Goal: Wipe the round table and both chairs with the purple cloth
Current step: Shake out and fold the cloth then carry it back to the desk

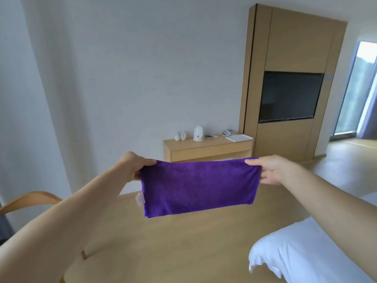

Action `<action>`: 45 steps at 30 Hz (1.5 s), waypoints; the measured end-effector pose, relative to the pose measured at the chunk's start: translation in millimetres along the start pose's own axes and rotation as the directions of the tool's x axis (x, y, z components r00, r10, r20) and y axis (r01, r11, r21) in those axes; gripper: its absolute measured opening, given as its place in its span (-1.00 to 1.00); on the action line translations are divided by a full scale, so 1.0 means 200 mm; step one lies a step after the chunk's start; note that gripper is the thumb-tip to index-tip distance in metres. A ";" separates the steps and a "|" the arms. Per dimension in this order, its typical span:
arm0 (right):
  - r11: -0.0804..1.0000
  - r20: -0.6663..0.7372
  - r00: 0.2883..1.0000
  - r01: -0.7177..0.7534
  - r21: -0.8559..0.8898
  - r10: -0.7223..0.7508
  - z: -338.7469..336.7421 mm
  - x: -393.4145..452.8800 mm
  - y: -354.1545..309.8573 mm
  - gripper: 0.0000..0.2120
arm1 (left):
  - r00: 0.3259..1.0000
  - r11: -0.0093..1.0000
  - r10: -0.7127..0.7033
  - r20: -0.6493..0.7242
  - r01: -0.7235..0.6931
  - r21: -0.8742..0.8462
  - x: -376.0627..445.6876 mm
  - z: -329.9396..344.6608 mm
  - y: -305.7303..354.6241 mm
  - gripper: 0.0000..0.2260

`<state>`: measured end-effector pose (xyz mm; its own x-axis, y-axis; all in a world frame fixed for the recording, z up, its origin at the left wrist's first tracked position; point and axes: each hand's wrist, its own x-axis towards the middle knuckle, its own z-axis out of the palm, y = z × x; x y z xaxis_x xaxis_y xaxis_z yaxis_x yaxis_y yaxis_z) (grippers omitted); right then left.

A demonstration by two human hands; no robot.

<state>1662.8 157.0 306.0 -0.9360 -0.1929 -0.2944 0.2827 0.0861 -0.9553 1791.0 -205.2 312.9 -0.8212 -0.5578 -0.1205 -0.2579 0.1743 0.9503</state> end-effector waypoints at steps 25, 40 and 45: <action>0.792 0.131 0.903 0.422 -0.440 -0.409 -0.96 1.99 -0.96 -0.79 | 0.696 0.890 0.349 0.627 -0.455 0.009 2.19 1.39 1.01 -0.77; 0.860 0.049 0.900 0.429 -0.275 -0.434 -0.79 3.56 -1.57 -0.74 | 0.635 0.930 0.333 0.697 -0.342 -0.133 3.02 2.86 1.86 -0.82; 0.813 0.244 0.860 0.506 -0.287 -0.449 -0.96 3.98 -1.73 -0.63 | 0.452 0.748 0.543 0.708 -0.643 -0.164 3.51 3.11 1.95 -0.76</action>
<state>779.4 160.6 406.7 -0.8802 -0.4433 0.1692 -0.3040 0.2531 -0.9184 797.6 -24.3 421.3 -0.8715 0.4166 0.2585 0.4181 0.3561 0.8357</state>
